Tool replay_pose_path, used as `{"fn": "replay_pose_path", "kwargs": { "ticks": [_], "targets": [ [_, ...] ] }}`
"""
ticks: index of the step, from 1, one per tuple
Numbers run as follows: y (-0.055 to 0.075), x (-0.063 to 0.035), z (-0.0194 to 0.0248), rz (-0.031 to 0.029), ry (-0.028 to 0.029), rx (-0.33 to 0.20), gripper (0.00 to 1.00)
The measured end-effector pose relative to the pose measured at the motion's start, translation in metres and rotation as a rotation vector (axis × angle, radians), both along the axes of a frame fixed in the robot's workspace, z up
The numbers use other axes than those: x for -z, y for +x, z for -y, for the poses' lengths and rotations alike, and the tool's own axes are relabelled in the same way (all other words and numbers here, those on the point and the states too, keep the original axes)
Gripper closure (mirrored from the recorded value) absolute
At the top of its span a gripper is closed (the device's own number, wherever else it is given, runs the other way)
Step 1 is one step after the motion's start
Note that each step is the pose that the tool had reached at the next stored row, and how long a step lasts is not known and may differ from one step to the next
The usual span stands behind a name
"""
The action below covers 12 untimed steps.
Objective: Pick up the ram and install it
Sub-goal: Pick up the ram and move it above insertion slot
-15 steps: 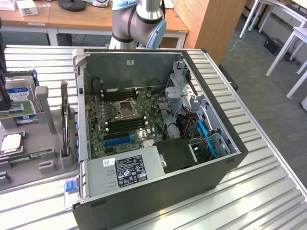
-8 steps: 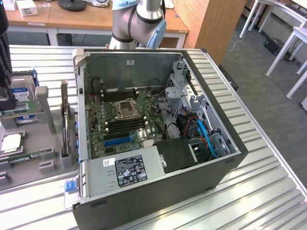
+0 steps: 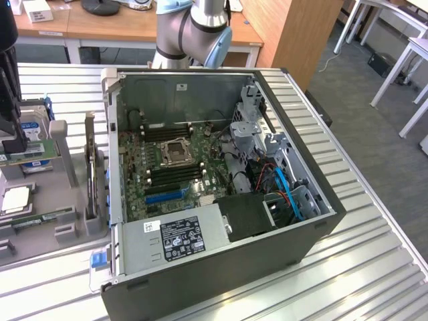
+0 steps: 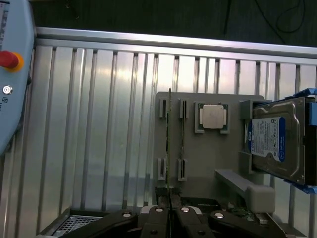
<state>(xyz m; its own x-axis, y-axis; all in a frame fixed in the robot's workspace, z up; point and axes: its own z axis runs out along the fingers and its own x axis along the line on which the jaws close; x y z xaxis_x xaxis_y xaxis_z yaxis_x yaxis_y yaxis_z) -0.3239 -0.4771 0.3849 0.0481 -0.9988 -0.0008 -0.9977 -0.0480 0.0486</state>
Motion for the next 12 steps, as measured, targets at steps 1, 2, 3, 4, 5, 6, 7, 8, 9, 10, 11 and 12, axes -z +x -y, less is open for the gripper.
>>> {"fn": "replay_pose_path", "kwargs": {
  "ticks": [1,2,3,4,5,6,7,8,9,10,11,12],
  "targets": [
    [0.0000,-0.0013,0.0000,-0.0001,0.0000,0.000,0.88],
    [0.0001,-0.0024,0.0000,0.0001,0.0001,0.000,0.88],
    [0.0001,-0.0038,0.0000,0.0000,0.0001,0.000,0.88],
    [0.0002,-0.0053,0.0000,0.0000,0.0001,0.000,0.88],
    [0.0002,-0.0070,0.0000,0.0000,0.0001,0.000,0.88],
    [0.0003,-0.0084,0.0000,0.0000,0.0001,0.000,0.88],
    [0.0002,-0.0093,0.0000,0.0001,0.0001,0.000,0.88],
    [0.0002,-0.0093,0.0000,0.0002,0.0002,0.000,0.88],
    [0.0003,-0.0094,0.0000,0.0002,0.0003,0.000,0.88],
    [0.0003,-0.0094,0.0000,0.0001,0.0003,0.000,0.88],
    [0.0003,-0.0094,0.0000,0.0001,0.0002,0.000,0.88],
    [0.0003,-0.0095,0.0000,0.0001,0.0002,0.000,0.88]
  ]
}}
